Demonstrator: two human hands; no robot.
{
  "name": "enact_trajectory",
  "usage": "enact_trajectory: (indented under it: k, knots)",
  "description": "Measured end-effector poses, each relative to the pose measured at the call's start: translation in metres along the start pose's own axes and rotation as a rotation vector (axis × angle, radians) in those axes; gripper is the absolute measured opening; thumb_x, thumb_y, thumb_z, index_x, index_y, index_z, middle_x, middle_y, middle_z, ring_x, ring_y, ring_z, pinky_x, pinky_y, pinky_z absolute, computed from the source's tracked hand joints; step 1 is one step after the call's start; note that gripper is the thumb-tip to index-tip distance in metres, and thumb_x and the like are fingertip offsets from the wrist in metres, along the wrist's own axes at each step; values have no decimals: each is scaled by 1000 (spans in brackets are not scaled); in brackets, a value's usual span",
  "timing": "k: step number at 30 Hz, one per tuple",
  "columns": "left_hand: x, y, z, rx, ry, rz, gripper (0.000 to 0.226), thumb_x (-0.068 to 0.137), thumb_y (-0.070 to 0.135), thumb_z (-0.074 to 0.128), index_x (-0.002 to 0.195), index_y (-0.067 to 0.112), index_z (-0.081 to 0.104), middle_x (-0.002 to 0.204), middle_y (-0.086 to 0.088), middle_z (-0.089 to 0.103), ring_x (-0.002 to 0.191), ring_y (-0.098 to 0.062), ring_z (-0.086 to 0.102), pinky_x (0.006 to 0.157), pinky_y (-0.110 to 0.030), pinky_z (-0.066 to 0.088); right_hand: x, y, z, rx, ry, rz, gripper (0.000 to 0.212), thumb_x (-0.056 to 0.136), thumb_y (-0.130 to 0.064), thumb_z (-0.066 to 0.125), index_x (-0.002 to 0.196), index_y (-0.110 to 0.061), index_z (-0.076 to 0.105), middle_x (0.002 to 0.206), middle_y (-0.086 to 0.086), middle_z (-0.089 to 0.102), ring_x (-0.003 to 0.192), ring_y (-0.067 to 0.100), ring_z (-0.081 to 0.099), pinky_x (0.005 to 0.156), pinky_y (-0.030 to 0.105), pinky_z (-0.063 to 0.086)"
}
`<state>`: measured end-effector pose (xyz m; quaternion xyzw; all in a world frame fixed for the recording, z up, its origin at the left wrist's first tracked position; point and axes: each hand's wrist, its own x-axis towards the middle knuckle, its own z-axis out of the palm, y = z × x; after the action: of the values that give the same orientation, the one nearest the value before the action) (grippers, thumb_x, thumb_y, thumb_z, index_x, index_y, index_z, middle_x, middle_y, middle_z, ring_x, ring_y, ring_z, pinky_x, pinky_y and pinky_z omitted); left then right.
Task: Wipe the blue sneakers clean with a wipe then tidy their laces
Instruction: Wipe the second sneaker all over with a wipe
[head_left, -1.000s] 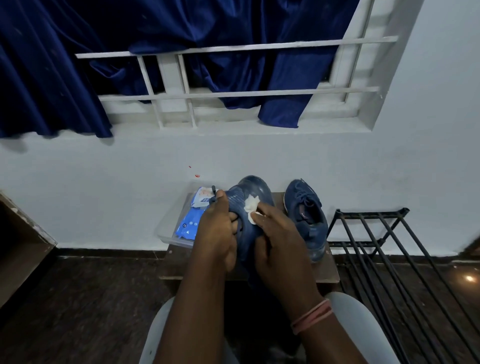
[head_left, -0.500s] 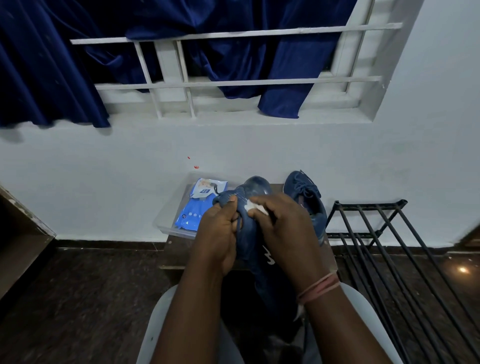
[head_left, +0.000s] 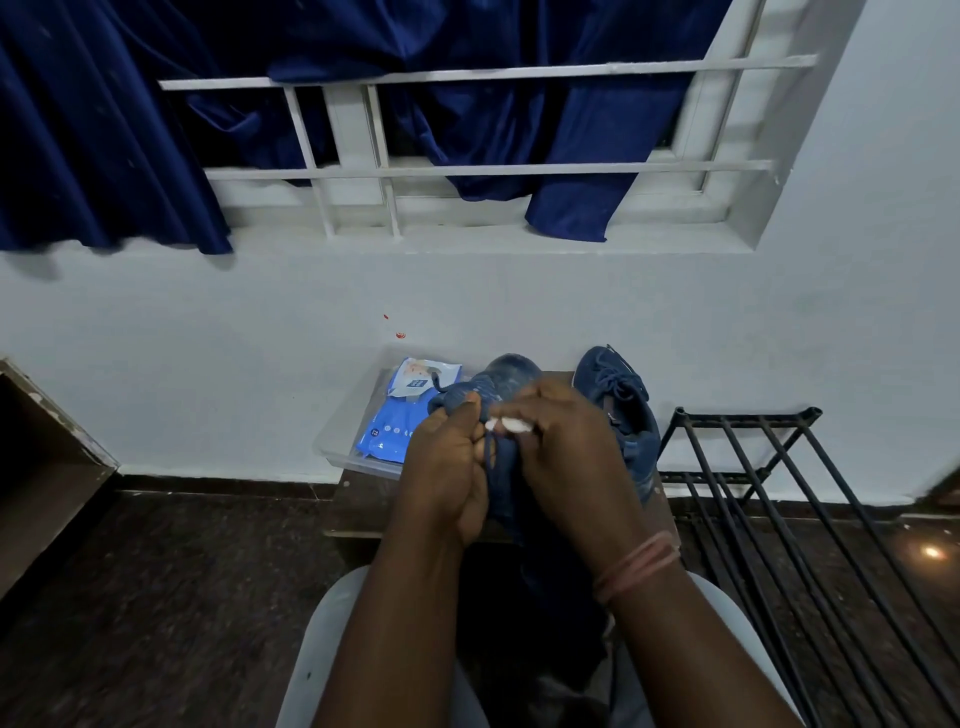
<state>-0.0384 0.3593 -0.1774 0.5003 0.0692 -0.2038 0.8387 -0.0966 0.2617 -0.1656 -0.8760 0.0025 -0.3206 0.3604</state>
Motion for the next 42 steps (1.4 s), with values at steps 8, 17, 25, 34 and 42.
enact_trajectory:
  k: [8,17,25,34,42]
  knots:
    - [4,8,-2,-130,79,-32,27,108,17,47,110,-4,63,75,-13,75,62,-19,73,60,-31,62,-23,-6,-1,-54,-168,29,26,78,-9,58,77,-26,77,76,-19,54,77,-10,56,65,7,42]
    - [0,32,11,-222,68,-63,28,110,12,43,91,4,62,66,-9,75,65,-19,74,73,-37,59,-16,-7,-1,-27,106,4,23,80,4,72,85,-18,77,90,-5,69,86,2,61,79,10,43]
    - [-4,20,17,-264,50,-73,27,109,13,42,105,-4,62,79,-15,73,66,-21,71,92,-43,54,4,-8,5,-63,92,23,18,85,5,64,83,-11,73,85,5,63,80,7,51,72,13,37]
    - [-1,18,15,-293,88,-103,27,110,15,41,106,-2,62,99,-19,70,91,-26,68,101,-45,52,-21,0,12,-91,156,64,15,94,-2,62,88,-13,70,88,1,61,82,7,51,72,13,35]
    - [5,18,12,-350,112,-77,24,109,16,46,106,-1,63,119,-22,69,104,-29,69,104,-46,51,-39,-10,6,-43,40,59,18,97,-10,61,83,-14,70,81,-2,66,79,9,55,76,30,43]
